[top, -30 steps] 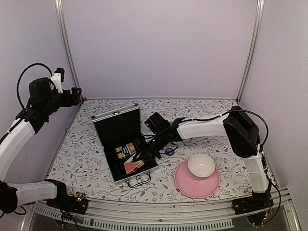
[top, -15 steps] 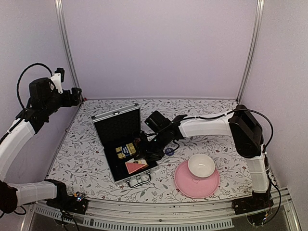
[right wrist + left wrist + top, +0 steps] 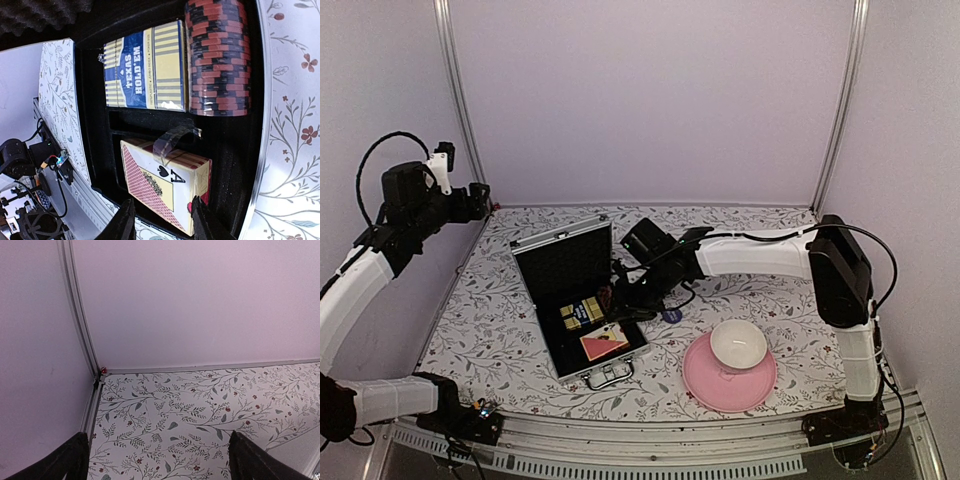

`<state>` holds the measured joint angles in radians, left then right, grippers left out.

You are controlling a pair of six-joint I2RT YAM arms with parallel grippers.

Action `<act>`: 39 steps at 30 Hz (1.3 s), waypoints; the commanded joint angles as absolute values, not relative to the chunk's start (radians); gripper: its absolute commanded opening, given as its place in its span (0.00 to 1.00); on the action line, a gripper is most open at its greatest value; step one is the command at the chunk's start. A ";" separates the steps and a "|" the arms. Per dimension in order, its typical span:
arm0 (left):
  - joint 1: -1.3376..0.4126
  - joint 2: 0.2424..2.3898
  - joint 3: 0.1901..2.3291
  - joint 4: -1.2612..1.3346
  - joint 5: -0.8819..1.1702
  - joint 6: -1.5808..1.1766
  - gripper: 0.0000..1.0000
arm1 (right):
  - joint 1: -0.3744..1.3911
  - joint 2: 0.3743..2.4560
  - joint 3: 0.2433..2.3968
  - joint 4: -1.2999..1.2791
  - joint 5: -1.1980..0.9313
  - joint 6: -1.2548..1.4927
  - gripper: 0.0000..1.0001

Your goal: Pack up texas hold em set

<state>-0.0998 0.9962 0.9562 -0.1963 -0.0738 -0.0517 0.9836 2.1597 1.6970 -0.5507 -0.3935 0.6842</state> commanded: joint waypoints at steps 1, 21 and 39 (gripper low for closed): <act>-0.094 1.002 0.946 -0.190 -0.081 -0.037 0.97 | 0.989 2.150 1.707 -0.576 -0.378 0.664 0.36; -0.094 1.006 0.947 -0.190 -0.082 -0.038 0.97 | 1.000 2.174 1.662 -0.581 -0.356 0.669 0.28; -0.093 1.008 0.947 -0.189 -0.083 -0.037 0.97 | 1.006 2.191 1.656 -0.572 -0.365 0.669 0.20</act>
